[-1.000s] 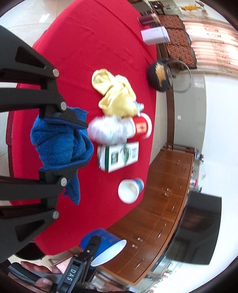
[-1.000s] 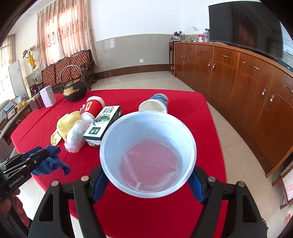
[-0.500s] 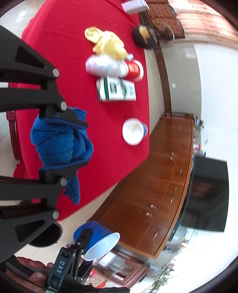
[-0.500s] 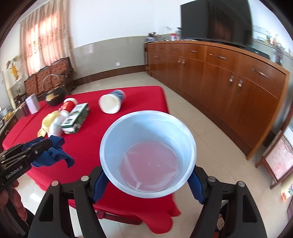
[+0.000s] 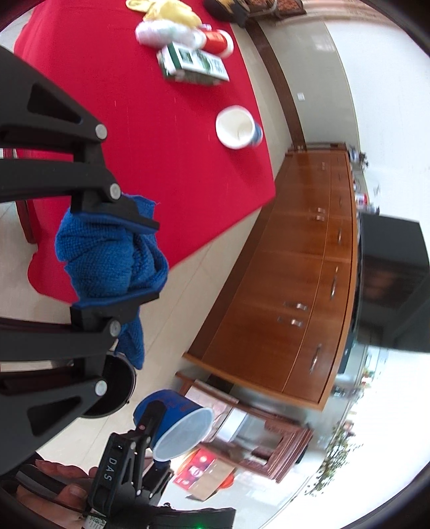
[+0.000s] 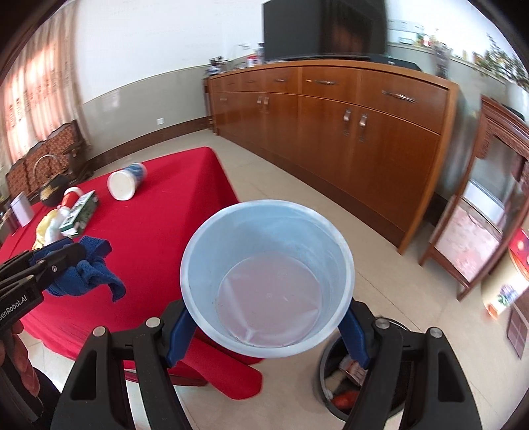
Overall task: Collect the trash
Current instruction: 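Carry the blue towel and blue bowl over the black trash bin with both tools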
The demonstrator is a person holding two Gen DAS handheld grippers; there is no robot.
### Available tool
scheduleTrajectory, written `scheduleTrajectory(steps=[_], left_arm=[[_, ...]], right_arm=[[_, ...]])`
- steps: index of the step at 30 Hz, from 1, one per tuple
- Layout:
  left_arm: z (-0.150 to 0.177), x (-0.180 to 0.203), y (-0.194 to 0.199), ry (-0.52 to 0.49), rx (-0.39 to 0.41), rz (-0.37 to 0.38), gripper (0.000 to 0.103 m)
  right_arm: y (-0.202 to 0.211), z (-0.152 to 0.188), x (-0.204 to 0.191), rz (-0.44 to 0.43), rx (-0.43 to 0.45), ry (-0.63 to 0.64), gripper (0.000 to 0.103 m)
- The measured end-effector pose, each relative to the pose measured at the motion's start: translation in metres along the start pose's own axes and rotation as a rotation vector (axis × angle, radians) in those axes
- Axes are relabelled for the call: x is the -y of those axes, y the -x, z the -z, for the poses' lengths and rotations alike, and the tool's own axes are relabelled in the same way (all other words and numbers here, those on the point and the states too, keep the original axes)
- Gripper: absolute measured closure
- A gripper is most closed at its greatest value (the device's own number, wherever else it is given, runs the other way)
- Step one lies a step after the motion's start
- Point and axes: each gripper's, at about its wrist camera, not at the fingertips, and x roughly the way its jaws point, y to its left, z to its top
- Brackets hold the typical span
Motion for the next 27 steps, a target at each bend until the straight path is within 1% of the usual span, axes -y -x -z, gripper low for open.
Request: scheduleTrajectory(steps=[10,15,20,27], left_arm=[[0.004,0.052,-0.020,-0.089,-0.047,0.088,0.068],[0.009,0.077,-0.037,-0.125,-0.080,0.122,0.068],[0.020,0.105,-0.059,-0.160,-0.135,0.164,0.068],[0.041,0.141,-0.088,-0.189,-0.217,0.222,0.068]], right_arm=[[0.015,0.024,0.064,0.089,-0.027,-0.057,0.027],[0.010,0.038,0.095,0.118,-0.056,-0.077,0.027],[0.000,0.058,0.124,0.133,-0.097,-0.091,0.027],[-0.014,0.094,0.160,0.143,-0.163,-0.076,0.027]])
